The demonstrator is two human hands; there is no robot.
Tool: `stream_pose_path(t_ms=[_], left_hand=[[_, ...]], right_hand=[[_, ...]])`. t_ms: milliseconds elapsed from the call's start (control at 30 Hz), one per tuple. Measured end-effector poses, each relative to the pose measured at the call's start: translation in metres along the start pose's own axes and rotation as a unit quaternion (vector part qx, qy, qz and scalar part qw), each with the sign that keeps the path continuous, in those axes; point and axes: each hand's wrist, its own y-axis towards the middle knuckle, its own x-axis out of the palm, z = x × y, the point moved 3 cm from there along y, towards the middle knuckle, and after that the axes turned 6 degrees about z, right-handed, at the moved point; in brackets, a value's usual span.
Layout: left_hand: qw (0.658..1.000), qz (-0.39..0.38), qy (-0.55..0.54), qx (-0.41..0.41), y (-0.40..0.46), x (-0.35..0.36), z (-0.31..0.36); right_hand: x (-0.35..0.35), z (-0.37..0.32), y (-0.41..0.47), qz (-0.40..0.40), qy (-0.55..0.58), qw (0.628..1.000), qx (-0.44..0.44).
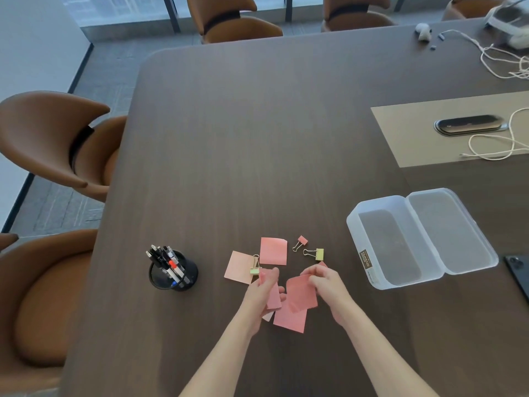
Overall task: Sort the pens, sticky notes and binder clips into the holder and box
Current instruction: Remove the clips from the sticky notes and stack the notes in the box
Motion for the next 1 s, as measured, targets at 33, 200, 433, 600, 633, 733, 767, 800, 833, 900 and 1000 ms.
stream_pose_path(t_ms=[33, 200, 433, 600, 633, 733, 767, 800, 833, 900, 1000], left_hand=[[0.999, -0.032, 0.014, 0.006, -0.004, 0.002, 0.001], [0.990, -0.133, -0.037, 0.011, -0.021, 0.010, 0.002], [0.993, -0.103, -0.051, -0.020, -0.020, 0.000, -0.008], [0.995, -0.042, -0.080, -0.031, -0.019, -0.017, -0.012], [0.996, -0.038, -0.072, -0.028, -0.018, -0.020, -0.013], [0.997, -0.056, -0.060, -0.013, -0.019, -0.023, -0.012], [0.996, -0.056, -0.064, -0.009, -0.021, -0.023, -0.012], [0.996, -0.054, -0.071, -0.005, -0.023, -0.023, -0.011], [0.996, -0.051, -0.079, -0.004, -0.024, -0.023, -0.011], [0.995, -0.056, -0.085, 0.002, -0.026, -0.023, -0.011], [0.995, -0.062, -0.075, 0.005, -0.023, -0.026, -0.013]], right_hand=[[0.002, -0.004, -0.003, -0.010, 0.000, 1.000, -0.010], [0.018, -0.007, -0.010, -0.028, 0.019, 0.999, -0.027], [0.028, 0.002, -0.012, 0.031, -0.091, 0.991, -0.091], [0.035, 0.030, -0.014, 0.018, -0.387, 0.905, -0.178], [0.039, 0.037, -0.016, 0.004, -0.431, 0.882, -0.191], [0.045, 0.049, -0.021, 0.000, -0.477, 0.854, -0.207], [0.046, 0.050, -0.021, 0.007, -0.470, 0.859, -0.203], [0.046, 0.050, -0.021, 0.014, -0.464, 0.863, -0.198], [0.046, 0.048, -0.021, 0.023, -0.466, 0.862, -0.198], [0.043, 0.044, -0.019, 0.045, -0.484, 0.848, -0.210], [0.033, 0.035, -0.013, 0.039, -0.434, 0.877, -0.202]])
